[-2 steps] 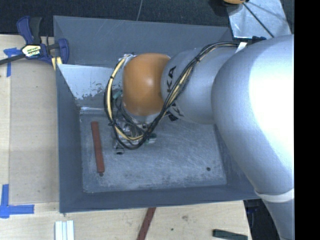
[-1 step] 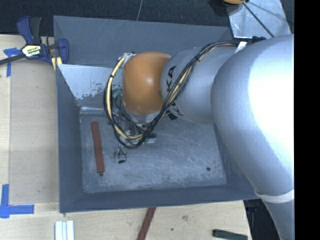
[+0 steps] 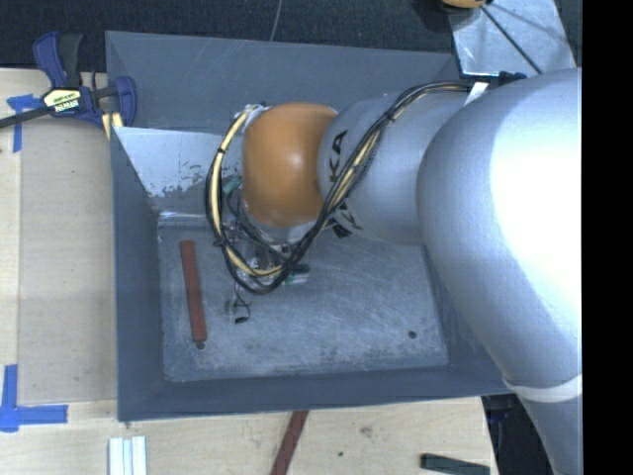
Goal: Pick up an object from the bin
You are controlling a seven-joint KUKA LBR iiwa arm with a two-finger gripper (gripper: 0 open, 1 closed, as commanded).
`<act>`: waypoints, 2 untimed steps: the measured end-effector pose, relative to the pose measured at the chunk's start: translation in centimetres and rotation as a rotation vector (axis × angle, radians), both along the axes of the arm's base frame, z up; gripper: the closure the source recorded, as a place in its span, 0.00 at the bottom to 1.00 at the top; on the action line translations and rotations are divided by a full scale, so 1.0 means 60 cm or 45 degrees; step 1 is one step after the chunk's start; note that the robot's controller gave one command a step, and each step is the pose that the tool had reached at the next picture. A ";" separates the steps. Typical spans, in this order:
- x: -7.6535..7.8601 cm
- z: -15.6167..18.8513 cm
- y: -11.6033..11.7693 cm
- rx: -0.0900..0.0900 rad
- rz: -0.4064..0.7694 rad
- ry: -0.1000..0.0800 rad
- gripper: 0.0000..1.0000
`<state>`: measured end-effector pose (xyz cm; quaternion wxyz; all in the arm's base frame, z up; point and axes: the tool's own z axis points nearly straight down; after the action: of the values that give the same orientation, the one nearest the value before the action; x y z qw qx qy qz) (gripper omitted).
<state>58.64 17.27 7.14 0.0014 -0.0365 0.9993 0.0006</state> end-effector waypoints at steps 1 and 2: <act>0.025 0.001 -0.120 -0.003 0.383 -0.004 1.00; 0.025 0.002 -0.120 -0.003 0.383 -0.003 1.00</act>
Offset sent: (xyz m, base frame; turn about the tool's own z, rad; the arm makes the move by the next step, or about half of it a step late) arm 0.0000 0.0000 0.0000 0.0000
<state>60.15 10.06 7.24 0.0026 -0.1858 0.9826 -0.0002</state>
